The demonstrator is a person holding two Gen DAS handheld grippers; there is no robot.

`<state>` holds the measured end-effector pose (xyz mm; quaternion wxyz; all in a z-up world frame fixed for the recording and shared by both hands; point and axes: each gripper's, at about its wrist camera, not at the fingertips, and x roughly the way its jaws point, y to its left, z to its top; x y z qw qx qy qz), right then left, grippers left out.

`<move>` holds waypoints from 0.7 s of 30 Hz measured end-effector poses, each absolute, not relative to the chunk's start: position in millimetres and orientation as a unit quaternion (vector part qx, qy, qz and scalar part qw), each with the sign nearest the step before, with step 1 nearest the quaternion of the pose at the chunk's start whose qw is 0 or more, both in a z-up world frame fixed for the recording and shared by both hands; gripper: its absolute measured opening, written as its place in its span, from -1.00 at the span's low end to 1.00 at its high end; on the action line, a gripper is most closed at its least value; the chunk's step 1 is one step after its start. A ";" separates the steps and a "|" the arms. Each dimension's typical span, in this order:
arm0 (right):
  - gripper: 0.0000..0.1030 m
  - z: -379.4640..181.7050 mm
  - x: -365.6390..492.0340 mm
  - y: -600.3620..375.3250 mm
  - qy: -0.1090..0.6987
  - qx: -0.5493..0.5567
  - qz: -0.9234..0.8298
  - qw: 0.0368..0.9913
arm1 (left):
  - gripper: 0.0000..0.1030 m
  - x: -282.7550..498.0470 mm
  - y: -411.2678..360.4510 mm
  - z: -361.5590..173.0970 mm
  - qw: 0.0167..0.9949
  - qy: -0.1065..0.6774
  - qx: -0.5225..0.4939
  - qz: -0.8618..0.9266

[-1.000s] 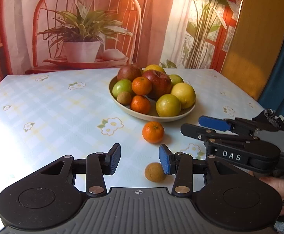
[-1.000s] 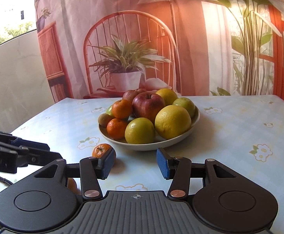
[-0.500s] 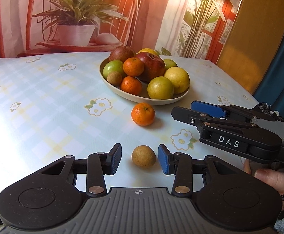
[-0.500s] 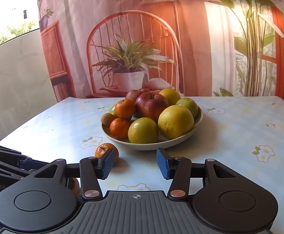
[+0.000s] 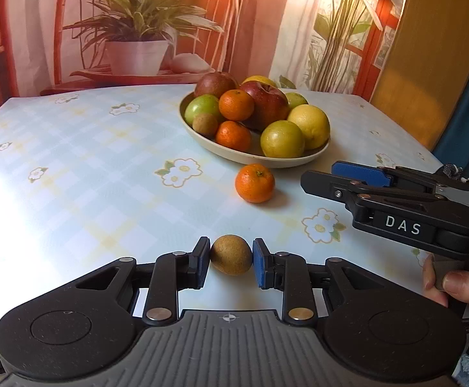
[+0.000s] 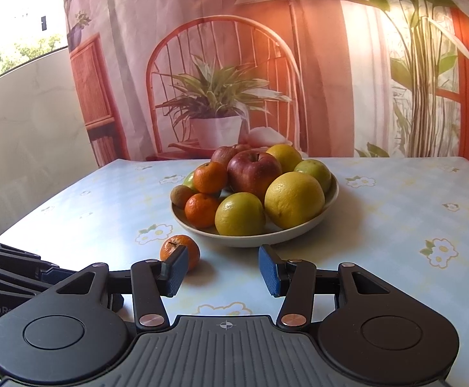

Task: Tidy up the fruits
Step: 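Close the left gripper on the brown kiwi while the right gripper moves to the last mandarin, then lift the kiwi with the left gripper while the right gripper grasps the mandarin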

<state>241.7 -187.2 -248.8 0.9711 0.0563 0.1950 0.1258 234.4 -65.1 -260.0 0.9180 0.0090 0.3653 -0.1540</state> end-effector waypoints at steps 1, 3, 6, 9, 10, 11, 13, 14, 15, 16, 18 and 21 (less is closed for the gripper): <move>-0.12 -248.9 241.5 -187.4 0.195 0.057 0.128 0.971 | -0.42 234.7 -63.5 -259.3 0.920 0.363 0.007 -0.150; -0.12 -248.9 241.5 -187.2 0.195 0.058 0.133 0.970 | -0.42 236.2 -60.7 -257.9 0.922 0.361 0.003 -0.141; -0.12 -249.3 242.6 -184.8 0.201 0.055 0.143 0.968 | -0.42 234.3 -58.7 -254.4 0.927 0.349 0.000 -0.137; -0.12 -249.1 243.4 -179.1 0.206 0.039 0.152 0.966 | -0.42 229.1 -57.5 -250.4 0.934 0.331 0.003 -0.138; -0.12 -248.9 243.5 -176.2 0.207 0.029 0.157 0.965 | -0.42 227.8 -56.3 -249.4 0.935 0.327 0.001 -0.136; -0.12 -248.4 244.0 -173.4 0.207 0.020 0.160 0.965 | -0.42 226.6 -54.2 -248.3 0.936 0.324 -0.003 -0.135; -0.13 -246.4 247.8 -168.3 0.210 0.010 0.164 0.964 | -0.42 226.7 -50.1 -246.6 0.938 0.320 -0.012 -0.130; -0.13 -245.5 250.4 -167.3 0.210 0.013 0.165 0.964 | -0.42 227.2 -48.2 -245.7 0.940 0.317 -0.017 -0.127; -0.13 -244.2 254.3 -166.8 0.212 0.020 0.167 0.963 | -0.42 226.8 -45.9 -244.4 0.941 0.314 -0.021 -0.124; -0.13 -243.3 258.5 -166.4 0.214 0.024 0.168 0.962 | -0.42 226.2 -43.5 -242.9 0.943 0.310 -0.025 -0.121; -0.14 -242.6 266.9 -163.6 0.219 0.028 0.176 0.959 | -0.42 225.7 -39.7 -241.2 0.944 0.307 -0.033 -0.116; -0.15 -244.3 276.9 -155.4 0.234 0.012 0.195 0.952 | -0.42 224.5 -34.6 -240.5 0.944 0.307 -0.042 -0.111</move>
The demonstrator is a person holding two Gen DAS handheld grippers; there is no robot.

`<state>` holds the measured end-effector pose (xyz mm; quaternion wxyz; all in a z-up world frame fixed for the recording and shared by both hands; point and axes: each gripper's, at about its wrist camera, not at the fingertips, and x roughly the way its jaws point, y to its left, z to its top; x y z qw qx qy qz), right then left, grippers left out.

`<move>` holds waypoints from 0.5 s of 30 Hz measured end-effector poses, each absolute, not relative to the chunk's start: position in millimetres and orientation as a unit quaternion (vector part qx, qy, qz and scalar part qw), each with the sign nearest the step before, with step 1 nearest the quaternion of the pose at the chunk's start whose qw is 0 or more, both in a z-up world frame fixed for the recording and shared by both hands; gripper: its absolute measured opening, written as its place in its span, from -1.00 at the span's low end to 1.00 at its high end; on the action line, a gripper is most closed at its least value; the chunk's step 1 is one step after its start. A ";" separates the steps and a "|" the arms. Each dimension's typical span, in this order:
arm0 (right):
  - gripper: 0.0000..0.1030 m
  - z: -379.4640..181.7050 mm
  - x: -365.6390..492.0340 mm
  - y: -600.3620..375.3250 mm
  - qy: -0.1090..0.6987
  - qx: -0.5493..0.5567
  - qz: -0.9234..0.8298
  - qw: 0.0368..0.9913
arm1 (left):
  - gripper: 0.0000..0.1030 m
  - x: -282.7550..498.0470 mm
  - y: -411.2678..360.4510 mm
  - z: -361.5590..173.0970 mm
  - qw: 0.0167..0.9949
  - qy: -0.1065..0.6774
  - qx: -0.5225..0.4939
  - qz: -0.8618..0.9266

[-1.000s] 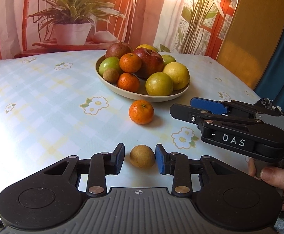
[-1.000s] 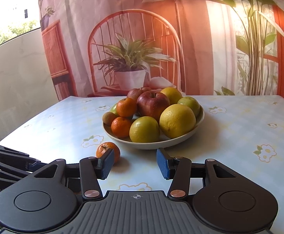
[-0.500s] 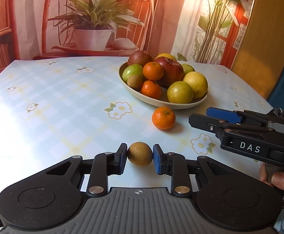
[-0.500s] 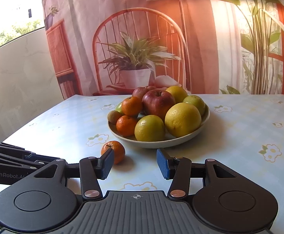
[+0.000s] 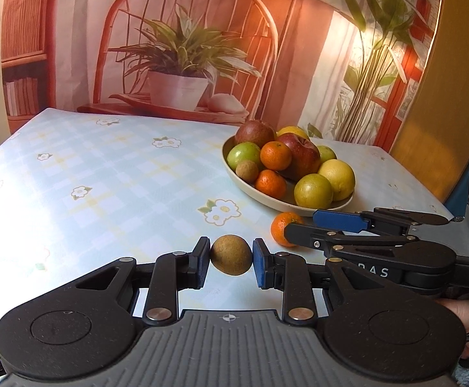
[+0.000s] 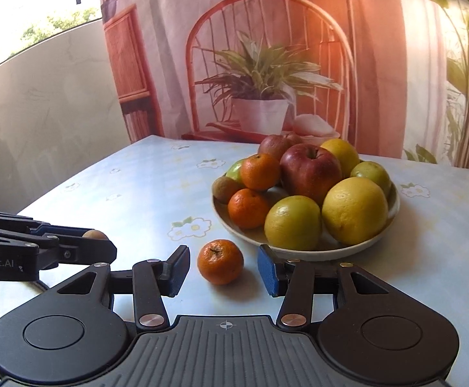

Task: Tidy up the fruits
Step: 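Lift the kiwi with the left gripper while the right gripper grasps the mandarin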

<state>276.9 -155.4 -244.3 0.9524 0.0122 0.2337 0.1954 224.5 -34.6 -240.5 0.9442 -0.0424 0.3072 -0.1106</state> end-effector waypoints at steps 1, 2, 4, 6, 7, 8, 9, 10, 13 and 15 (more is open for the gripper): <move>-0.16 -245.2 278.1 -152.7 0.235 0.006 0.196 0.952 | -0.42 224.1 -33.2 -240.6 0.944 0.307 -0.045 -0.109; -0.18 -246.0 280.2 -150.4 0.238 0.004 0.199 0.950 | -0.42 224.1 -32.4 -241.3 0.944 0.307 -0.047 -0.107; -0.23 -246.7 283.9 -146.9 0.244 0.003 0.202 0.948 | -0.42 224.2 -31.2 -242.6 0.944 0.309 -0.049 -0.104; -0.25 -247.7 285.4 -142.5 0.247 -0.005 0.199 0.948 | -0.42 224.5 -30.5 -243.7 0.944 0.311 -0.050 -0.102; -0.27 -248.3 286.0 -140.7 0.249 -0.010 0.196 0.948 | -0.42 224.6 -30.5 -244.0 0.943 0.312 -0.050 -0.103; -0.34 -249.2 286.0 -139.6 0.251 -0.013 0.193 0.948 | -0.42 224.5 -30.6 -244.3 0.943 0.313 -0.050 -0.102; -0.37 -250.0 285.6 -139.5 0.251 -0.012 0.192 0.949 | -0.42 224.8 -30.5 -244.6 0.943 0.313 -0.050 -0.102; -0.37 -250.5 285.0 -140.1 0.251 -0.009 0.192 0.949 | -0.42 224.5 -30.5 -244.9 0.943 0.314 -0.049 -0.101; -0.38 -250.4 283.0 -142.4 0.248 -0.004 0.194 0.949 | -0.42 224.4 -31.8 -246.0 0.942 0.317 -0.046 -0.100; -0.38 -249.9 279.2 -142.8 0.242 -0.006 0.191 0.951 | -0.42 225.0 -32.6 -245.9 0.942 0.318 -0.045 -0.098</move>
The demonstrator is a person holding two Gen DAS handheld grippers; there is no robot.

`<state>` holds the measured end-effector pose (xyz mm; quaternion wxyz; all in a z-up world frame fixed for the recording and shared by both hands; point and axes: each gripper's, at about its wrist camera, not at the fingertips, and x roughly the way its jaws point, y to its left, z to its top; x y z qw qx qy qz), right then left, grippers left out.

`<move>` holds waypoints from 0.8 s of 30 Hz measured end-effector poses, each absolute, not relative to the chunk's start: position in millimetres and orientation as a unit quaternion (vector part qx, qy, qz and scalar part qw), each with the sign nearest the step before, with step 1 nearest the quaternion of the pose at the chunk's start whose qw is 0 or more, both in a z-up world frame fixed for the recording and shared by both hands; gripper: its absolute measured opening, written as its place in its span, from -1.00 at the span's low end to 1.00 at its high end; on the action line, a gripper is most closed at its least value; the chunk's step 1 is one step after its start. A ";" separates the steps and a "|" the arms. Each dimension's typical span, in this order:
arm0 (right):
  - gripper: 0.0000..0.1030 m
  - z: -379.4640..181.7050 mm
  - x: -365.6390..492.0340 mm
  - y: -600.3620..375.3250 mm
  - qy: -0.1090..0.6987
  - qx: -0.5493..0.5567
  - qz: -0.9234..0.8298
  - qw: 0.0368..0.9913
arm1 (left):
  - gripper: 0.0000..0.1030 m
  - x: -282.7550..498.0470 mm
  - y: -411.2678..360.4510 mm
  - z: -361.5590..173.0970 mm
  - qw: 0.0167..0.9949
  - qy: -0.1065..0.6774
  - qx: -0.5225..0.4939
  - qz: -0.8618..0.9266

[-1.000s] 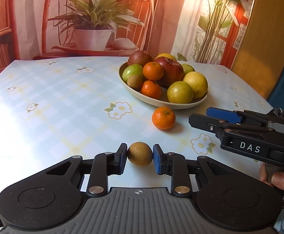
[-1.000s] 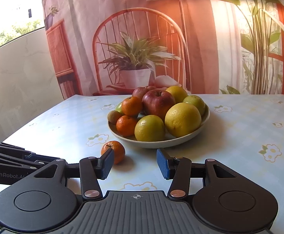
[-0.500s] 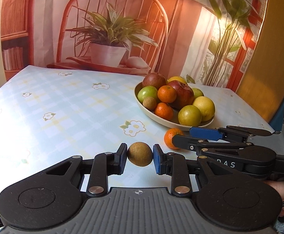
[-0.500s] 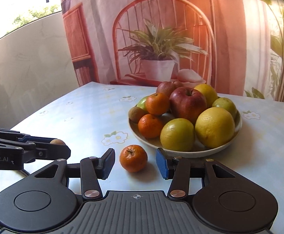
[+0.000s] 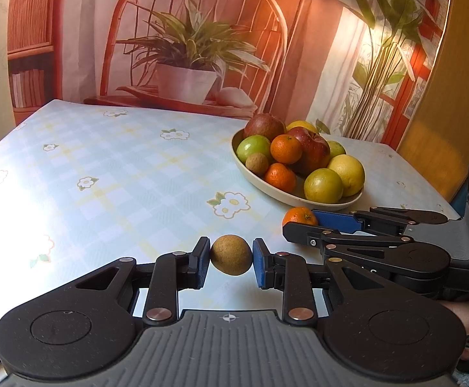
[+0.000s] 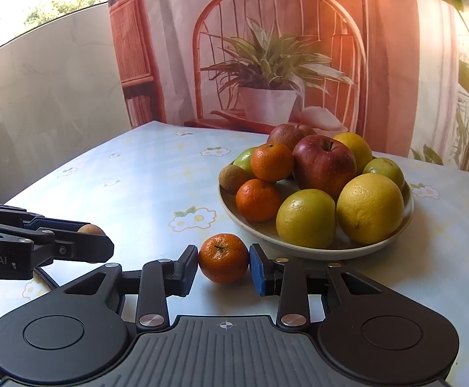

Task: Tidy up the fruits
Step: 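Lift the kiwi with the left gripper while the right gripper grasps the mandarin, then carry the kiwi and mandarin into the plate and open both grippers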

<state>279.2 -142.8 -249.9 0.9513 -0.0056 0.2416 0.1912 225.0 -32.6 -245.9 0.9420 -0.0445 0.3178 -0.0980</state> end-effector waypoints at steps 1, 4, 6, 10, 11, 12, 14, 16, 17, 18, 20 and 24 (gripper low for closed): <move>-0.38 -249.4 277.3 -143.2 0.236 -0.006 0.189 0.953 | -0.42 225.2 -32.7 -245.7 0.942 0.318 -0.044 -0.097; -0.38 -247.4 271.4 -147.4 0.223 0.003 0.191 0.956 | -0.42 225.3 -34.5 -245.4 0.942 0.317 -0.042 -0.097; -0.38 -246.2 267.0 -153.0 0.214 0.016 0.188 0.959 | -0.42 224.9 -35.7 -245.6 0.942 0.318 -0.040 -0.098; -0.39 -243.4 253.2 -163.4 0.207 0.037 0.171 0.962 | -0.42 228.7 -39.0 -240.9 0.943 0.311 -0.033 -0.111; -0.39 -242.1 250.2 -167.4 0.202 0.044 0.169 0.964 | -0.42 230.9 -40.2 -239.0 0.944 0.309 -0.031 -0.115; -0.39 -240.0 247.7 -172.5 0.195 0.051 0.163 0.966 | -0.42 234.1 -42.8 -236.7 0.944 0.306 -0.027 -0.121; -0.39 -234.6 244.9 -182.0 0.181 0.057 0.151 0.970 | -0.42 241.3 -49.3 -232.4 0.944 0.301 -0.019 -0.129; -0.39 -227.6 247.0 -193.1 0.169 0.065 0.141 0.973 | -0.42 249.5 -59.0 -226.6 0.945 0.297 -0.010 -0.140; -0.39 -224.1 248.9 -198.4 0.164 0.068 0.139 0.974 | -0.42 252.9 -62.5 -224.0 0.944 0.296 -0.008 -0.145; -0.39 -220.7 252.2 -204.3 0.158 0.070 0.135 0.976 | -0.42 256.6 -67.0 -220.8 0.944 0.294 -0.004 -0.151; -0.39 -216.4 258.0 -213.8 0.146 0.074 0.125 0.979 | -0.42 263.8 -74.5 -215.3 0.942 0.293 0.001 -0.161; -0.39 -213.0 273.7 -234.3 0.141 0.097 0.121 0.978 | -0.42 278.9 -89.4 -209.1 0.941 0.293 0.009 -0.171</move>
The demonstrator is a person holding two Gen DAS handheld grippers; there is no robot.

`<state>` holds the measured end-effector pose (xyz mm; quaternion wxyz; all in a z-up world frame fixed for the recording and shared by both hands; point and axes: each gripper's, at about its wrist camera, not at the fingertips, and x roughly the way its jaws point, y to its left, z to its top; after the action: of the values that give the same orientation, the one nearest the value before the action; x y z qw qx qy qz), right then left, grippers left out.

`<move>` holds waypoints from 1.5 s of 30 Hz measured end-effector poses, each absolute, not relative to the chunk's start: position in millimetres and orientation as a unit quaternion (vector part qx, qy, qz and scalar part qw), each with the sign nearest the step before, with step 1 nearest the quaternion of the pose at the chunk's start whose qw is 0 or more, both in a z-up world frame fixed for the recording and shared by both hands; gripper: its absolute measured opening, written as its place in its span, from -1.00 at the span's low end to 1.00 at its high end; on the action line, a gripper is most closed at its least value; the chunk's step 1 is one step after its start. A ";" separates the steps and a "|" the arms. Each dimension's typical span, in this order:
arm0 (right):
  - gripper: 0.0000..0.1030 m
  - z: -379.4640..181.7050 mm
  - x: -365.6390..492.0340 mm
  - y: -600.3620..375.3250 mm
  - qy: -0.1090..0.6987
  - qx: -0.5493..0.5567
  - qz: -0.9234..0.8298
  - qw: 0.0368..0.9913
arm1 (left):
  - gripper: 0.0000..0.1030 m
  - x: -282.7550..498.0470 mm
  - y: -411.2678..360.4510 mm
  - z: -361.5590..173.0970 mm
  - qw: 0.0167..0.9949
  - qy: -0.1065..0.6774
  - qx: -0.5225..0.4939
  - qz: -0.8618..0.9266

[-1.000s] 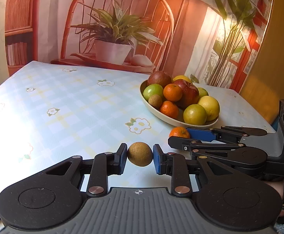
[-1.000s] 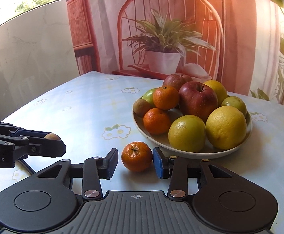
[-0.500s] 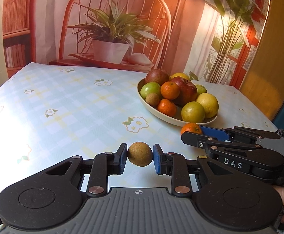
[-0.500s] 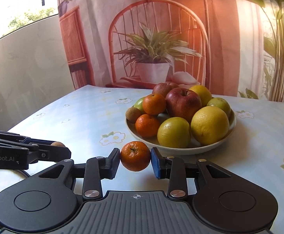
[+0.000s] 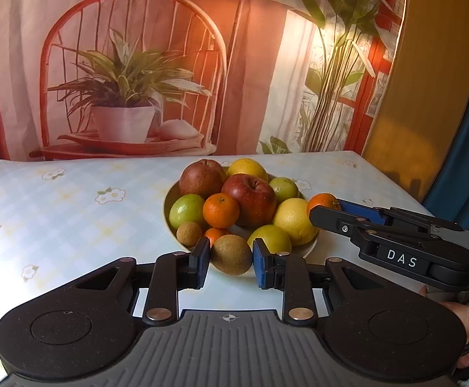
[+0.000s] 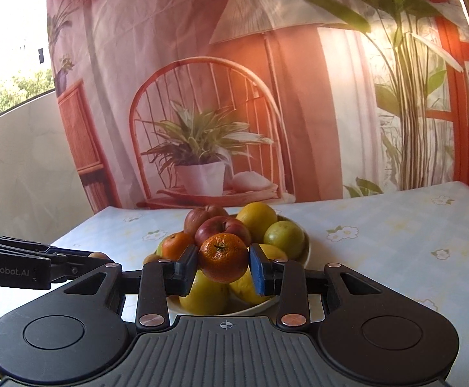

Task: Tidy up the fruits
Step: 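Carry the kiwi and mandarin into the plate and open both grippers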

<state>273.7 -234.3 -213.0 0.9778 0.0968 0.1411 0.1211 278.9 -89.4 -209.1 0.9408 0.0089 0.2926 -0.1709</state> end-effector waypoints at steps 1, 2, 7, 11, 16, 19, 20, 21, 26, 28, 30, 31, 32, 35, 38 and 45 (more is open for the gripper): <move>-0.39 -211.9 275.5 -237.6 0.138 0.094 0.118 0.979 | -0.42 281.9 -93.0 -208.4 0.940 0.292 0.011 -0.174; -0.39 -210.9 276.8 -240.7 0.135 0.093 0.116 0.980 | -0.42 285.2 -96.8 -208.4 0.940 0.293 0.013 -0.176; -0.39 -209.8 285.4 -257.2 0.134 0.101 0.110 0.980 | -0.42 304.2 -120.2 -212.1 0.934 0.298 0.036 -0.192; -0.38 -209.6 295.0 -267.9 0.139 0.103 0.105 0.979 | -0.42 320.7 -134.4 -218.0 0.931 0.306 0.053 -0.192; -0.38 -209.8 316.2 -274.1 0.148 0.095 0.107 0.979 | -0.42 334.6 -144.2 -222.8 0.930 0.309 0.068 -0.187; -0.38 -212.1 331.5 -273.9 0.151 0.096 0.109 0.978 | -0.42 337.4 -150.2 -228.9 0.928 0.310 0.089 -0.184; -0.38 -212.6 335.9 -273.3 0.154 0.101 0.109 0.977 | -0.41 338.1 -150.7 -230.4 0.928 0.312 0.091 -0.183; -0.38 -213.2 340.7 -272.7 0.156 0.107 0.109 0.976 | -0.41 338.6 -150.7 -230.6 0.929 0.311 0.091 -0.181; -0.38 -215.7 357.8 -270.8 0.170 0.120 0.118 0.971 | -0.41 339.9 -149.6 -230.4 0.928 0.313 0.091 -0.182; -0.38 -216.8 360.6 -269.1 0.175 0.123 0.125 0.969 | -0.41 339.8 -150.3 -230.8 0.928 0.311 0.094 -0.183; -0.38 -218.5 360.8 -266.8 0.177 0.126 0.135 0.967 | -0.41 339.5 -150.4 -231.4 0.927 0.311 0.098 -0.185; -0.38 -219.2 360.6 -265.1 0.179 0.125 0.136 0.966 | -0.40 339.3 -150.3 -231.7 0.927 0.310 0.100 -0.186; -0.38 -219.6 360.7 -263.7 0.180 0.123 0.137 0.966 | -0.40 339.2 -150.2 -231.9 0.927 0.309 0.101 -0.187; -0.36 -219.9 360.8 -262.3 0.184 0.123 0.140 0.965 | -0.39 338.6 -150.3 -231.8 0.927 0.309 0.102 -0.186; -0.32 -219.2 359.8 -261.8 0.186 0.121 0.139 0.965 | -0.38 336.5 -148.5 -231.0 0.927 0.309 0.099 -0.187; -0.31 -218.3 352.6 -256.9 0.193 0.110 0.133 0.966 | -0.23 329.2 -136.2 -224.2 0.933 0.304 0.069 -0.179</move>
<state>352.6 -256.9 -218.3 0.9660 0.1098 0.1929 0.1328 329.2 -136.2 -224.2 0.9332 0.0694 0.3039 -0.1786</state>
